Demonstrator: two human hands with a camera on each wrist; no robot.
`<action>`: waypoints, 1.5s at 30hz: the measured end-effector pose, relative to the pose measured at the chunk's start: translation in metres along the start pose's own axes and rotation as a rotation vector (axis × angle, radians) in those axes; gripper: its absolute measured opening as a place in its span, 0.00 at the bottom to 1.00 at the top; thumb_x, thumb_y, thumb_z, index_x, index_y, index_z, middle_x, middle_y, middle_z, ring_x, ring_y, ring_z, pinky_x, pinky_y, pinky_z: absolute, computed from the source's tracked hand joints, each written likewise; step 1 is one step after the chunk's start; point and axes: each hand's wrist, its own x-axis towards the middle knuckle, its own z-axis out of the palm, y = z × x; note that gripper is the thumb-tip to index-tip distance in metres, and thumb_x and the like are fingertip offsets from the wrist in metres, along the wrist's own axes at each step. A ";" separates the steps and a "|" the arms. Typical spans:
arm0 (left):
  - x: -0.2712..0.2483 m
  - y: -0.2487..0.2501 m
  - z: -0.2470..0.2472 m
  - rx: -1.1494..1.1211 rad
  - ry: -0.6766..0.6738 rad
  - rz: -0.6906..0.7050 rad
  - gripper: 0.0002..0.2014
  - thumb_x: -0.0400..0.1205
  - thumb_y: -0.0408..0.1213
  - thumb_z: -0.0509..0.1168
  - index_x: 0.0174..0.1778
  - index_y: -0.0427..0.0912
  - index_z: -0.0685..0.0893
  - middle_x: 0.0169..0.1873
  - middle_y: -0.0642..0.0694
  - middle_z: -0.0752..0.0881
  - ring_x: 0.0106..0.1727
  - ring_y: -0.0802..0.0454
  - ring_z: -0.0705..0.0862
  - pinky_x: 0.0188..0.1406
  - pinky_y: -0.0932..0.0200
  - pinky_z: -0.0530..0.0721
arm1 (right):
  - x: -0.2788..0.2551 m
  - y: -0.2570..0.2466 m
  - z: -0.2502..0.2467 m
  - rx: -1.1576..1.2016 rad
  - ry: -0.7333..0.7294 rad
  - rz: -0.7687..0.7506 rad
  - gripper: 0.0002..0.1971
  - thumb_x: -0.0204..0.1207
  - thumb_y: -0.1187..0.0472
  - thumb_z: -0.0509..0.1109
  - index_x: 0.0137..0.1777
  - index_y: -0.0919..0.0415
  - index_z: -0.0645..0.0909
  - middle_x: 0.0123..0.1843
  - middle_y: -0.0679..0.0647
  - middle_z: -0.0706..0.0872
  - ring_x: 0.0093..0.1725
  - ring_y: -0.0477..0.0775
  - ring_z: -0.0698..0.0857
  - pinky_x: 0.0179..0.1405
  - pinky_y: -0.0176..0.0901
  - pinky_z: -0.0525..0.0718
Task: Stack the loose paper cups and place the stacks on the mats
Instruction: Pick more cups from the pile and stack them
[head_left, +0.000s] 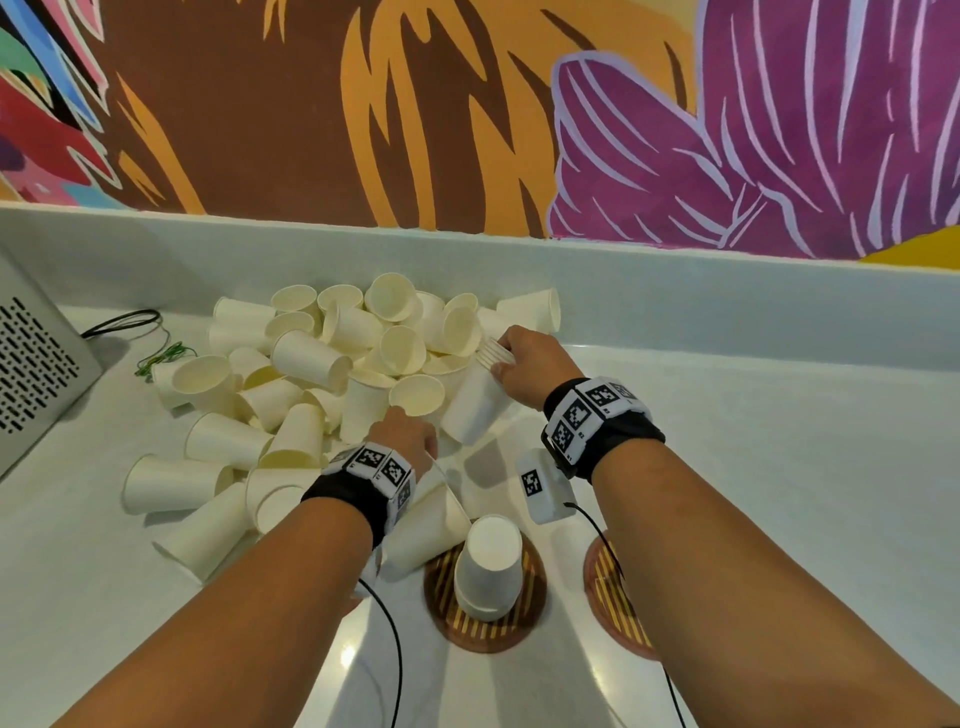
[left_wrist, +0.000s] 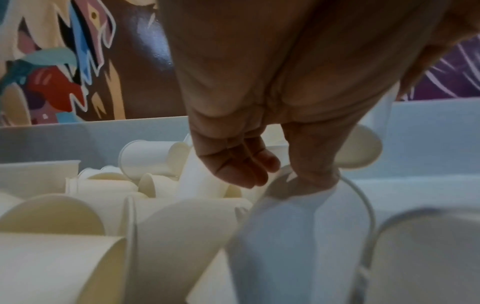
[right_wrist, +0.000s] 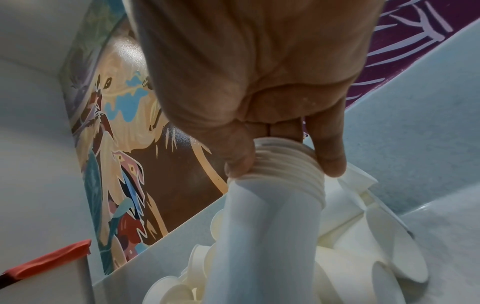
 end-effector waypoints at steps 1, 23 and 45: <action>0.001 0.000 -0.004 -0.046 0.015 0.005 0.03 0.80 0.37 0.67 0.45 0.50 0.85 0.61 0.41 0.73 0.53 0.42 0.82 0.49 0.59 0.80 | 0.000 0.000 0.000 0.015 0.008 0.002 0.15 0.81 0.59 0.65 0.66 0.61 0.75 0.61 0.59 0.82 0.60 0.59 0.81 0.56 0.47 0.79; -0.007 0.008 -0.037 -0.573 0.242 0.175 0.28 0.70 0.44 0.78 0.51 0.44 0.64 0.40 0.50 0.76 0.39 0.49 0.76 0.36 0.57 0.72 | 0.000 -0.029 -0.015 0.055 0.040 -0.112 0.10 0.81 0.59 0.65 0.60 0.58 0.76 0.55 0.57 0.84 0.54 0.58 0.82 0.54 0.48 0.80; 0.014 0.006 -0.030 -0.526 0.293 0.187 0.43 0.65 0.46 0.78 0.74 0.61 0.62 0.57 0.42 0.80 0.51 0.43 0.80 0.47 0.56 0.75 | -0.003 0.033 0.018 -0.359 -0.290 0.157 0.17 0.78 0.57 0.66 0.65 0.62 0.80 0.65 0.60 0.83 0.65 0.61 0.81 0.61 0.50 0.79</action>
